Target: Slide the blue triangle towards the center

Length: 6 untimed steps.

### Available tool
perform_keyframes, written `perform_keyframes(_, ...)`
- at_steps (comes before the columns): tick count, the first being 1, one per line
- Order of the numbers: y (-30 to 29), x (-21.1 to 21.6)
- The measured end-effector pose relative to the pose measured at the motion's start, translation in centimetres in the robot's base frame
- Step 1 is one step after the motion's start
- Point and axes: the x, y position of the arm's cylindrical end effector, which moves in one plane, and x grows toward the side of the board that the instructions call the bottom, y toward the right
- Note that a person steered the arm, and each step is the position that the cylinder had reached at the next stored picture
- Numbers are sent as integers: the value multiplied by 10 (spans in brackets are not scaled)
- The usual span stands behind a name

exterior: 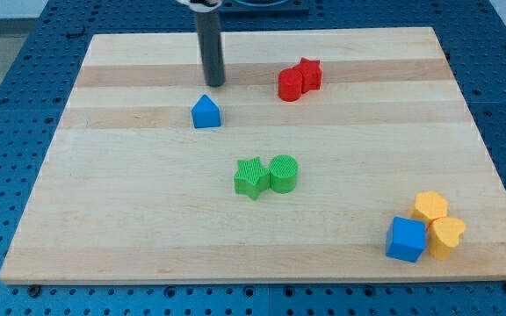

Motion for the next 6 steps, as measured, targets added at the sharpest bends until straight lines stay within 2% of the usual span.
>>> perform_keyframes(1, -24, 25)
perform_keyframes(3, 62, 89)
perform_keyframes(4, 79, 93)
perform_keyframes(6, 63, 51)
